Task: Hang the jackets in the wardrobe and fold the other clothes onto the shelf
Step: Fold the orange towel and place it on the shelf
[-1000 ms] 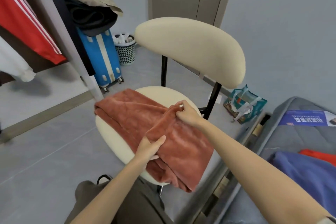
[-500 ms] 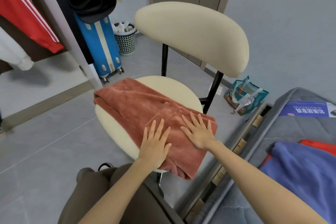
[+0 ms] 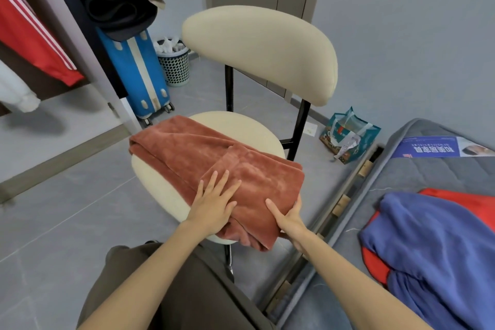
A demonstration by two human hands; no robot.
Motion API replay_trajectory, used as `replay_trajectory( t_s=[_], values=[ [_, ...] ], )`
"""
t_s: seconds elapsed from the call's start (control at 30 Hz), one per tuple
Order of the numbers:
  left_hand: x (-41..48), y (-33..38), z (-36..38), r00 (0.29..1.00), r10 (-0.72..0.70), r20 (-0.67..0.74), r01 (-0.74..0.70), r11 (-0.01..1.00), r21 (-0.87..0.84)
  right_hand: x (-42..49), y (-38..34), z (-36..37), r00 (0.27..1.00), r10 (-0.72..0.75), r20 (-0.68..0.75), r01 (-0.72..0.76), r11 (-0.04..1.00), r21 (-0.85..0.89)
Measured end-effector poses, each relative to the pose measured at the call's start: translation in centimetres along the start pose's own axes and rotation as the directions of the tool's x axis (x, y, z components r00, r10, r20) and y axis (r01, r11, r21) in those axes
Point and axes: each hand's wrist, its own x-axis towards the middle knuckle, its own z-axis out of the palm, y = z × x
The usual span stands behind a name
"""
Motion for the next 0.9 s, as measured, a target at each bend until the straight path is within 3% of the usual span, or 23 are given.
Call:
replay_trajectory(
  t_s=[0.2, 0.33, 0.53, 0.7, 0.9],
  values=[
    [0.3, 0.3, -1.4, 1.0, -0.008, 0.016, 0.008, 1.0, 0.007, -0.5, -1.7, 0.5, 0.966, -0.205, -0.154, 0.214, 0.976, 0.04],
    [0.9, 1.4, -2.1, 1.0, 0.001, -0.03, -0.002, 1.0, -0.03, -1.9, -3.8, 0.0, 0.934, -0.31, -0.179, 0.308, 0.951, -0.039],
    [1.6, 4.0, -1.4, 0.994, 0.075, 0.081, -0.055, 0.973, -0.226, -4.7, -4.6, -4.3, 0.893, -0.337, -0.297, 0.297, 0.939, -0.172],
    [1.6, 6.9, 0.1, 0.98, 0.159, 0.122, -0.081, 0.871, -0.485, -6.8, -5.8, -7.6, 0.852, -0.373, -0.367, 0.298, 0.922, -0.246],
    [1.1, 6.4, -0.1, 0.991, 0.112, 0.078, -0.044, 0.803, -0.594, -8.0, -9.3, -5.4, 0.862, -0.43, -0.269, 0.387, 0.9, -0.2]
  ],
)
